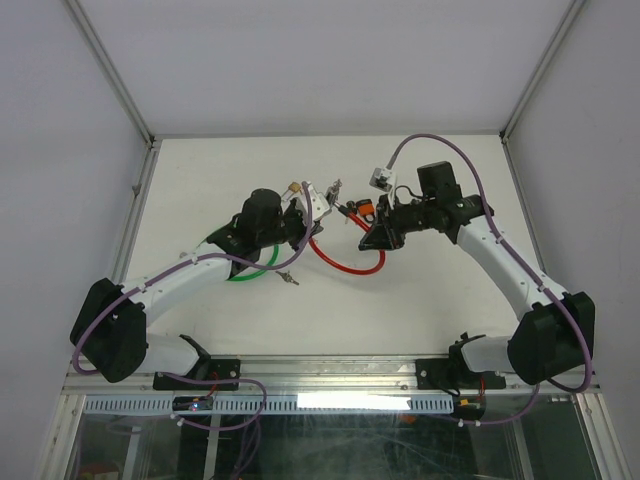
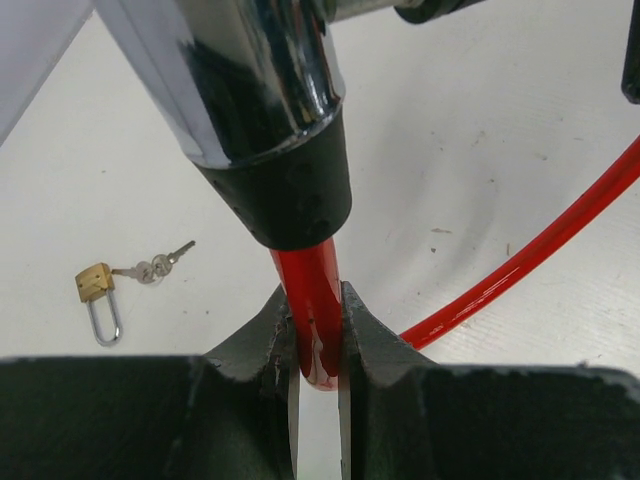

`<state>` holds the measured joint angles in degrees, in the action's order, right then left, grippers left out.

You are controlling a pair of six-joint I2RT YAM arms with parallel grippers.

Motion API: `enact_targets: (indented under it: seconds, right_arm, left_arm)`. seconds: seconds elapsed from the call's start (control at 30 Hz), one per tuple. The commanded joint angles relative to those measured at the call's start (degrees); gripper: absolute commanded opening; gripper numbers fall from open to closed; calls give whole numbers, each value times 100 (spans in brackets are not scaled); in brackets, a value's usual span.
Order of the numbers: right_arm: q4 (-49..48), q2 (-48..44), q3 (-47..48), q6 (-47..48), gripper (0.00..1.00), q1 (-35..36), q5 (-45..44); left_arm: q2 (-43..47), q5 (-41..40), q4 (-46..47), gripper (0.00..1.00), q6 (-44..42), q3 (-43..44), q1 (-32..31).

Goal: Lock with the key
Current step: Lock the lock.

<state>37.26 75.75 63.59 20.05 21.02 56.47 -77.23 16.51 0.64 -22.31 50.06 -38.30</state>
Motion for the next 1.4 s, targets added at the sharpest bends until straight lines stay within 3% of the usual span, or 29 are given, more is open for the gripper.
enact_targets:
  seconds: [0.0,0.4,0.67,1.0,1.2,1.37]
  right_arm:
    - [143,-12,401,-58,0,-16,224]
    - [491,327,547,89,0,-27,143]
    - [736,461,612,433,0,-60,285]
    - [711,552,601,369,0,-49,-82]
    - [1103,674,739,728,0,75,71]
    - [1163,617,755,882,0,67,363]
  left_arm:
    - [26,-499,-159,0,-569,250,-158]
    - [157,-1048,-470,0,-1150,201,-476]
    - [388,-494,-833,0,-1514,154,-515]
    - [325,-689,-1015,0,-1398,376,-521]
    - [424,-1099,-863,0,-1318,365,-492]
    - [409,-866,-886,0,-1423,321,-465]
